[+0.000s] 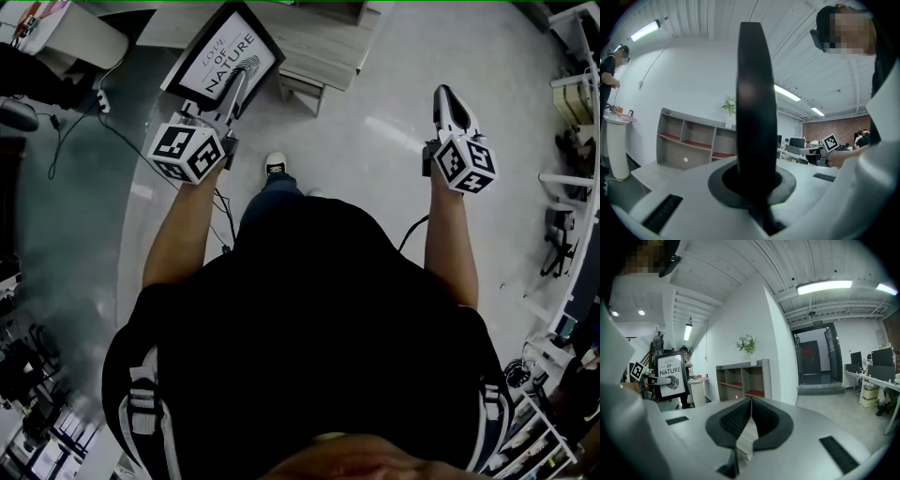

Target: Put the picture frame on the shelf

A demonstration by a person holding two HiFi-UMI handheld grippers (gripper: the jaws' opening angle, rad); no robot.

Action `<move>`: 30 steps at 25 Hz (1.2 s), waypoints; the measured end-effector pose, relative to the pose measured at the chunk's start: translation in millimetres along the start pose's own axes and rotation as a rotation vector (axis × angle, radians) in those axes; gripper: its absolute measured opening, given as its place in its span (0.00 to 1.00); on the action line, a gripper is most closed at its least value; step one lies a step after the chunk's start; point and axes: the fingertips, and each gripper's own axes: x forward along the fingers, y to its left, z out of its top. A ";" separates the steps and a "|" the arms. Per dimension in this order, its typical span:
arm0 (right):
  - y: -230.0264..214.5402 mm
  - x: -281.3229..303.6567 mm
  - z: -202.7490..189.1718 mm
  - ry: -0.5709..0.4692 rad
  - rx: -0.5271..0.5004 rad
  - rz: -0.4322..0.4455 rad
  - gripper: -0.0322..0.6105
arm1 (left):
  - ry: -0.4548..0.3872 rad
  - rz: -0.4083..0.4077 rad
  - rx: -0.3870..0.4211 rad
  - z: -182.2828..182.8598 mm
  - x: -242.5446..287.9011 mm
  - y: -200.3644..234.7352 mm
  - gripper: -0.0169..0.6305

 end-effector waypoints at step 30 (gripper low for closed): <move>-25.0 77.8 -15.3 0.054 0.016 -0.020 0.08 | 0.054 -0.013 -0.037 -16.3 76.1 44.4 0.07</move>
